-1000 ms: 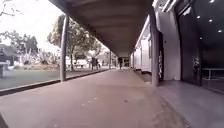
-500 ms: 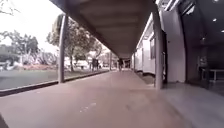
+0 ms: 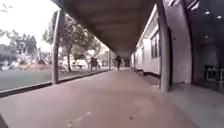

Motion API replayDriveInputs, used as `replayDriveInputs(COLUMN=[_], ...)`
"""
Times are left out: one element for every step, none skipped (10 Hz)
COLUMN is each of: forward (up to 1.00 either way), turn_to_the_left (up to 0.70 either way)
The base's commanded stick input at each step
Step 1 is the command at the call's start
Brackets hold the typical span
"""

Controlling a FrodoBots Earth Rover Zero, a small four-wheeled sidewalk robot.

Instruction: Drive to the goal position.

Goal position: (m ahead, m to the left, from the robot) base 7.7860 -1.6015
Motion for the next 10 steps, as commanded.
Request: replayDriveInputs(forward=[0.7,0.7,0.7,0.7,0.7,0.7,0.7,0.7,0.7,0.7], turn_to_the_left=[0.0,0.0,0.0,0.0,0.0,0.0,0.0,0.0,0.0,0.0])
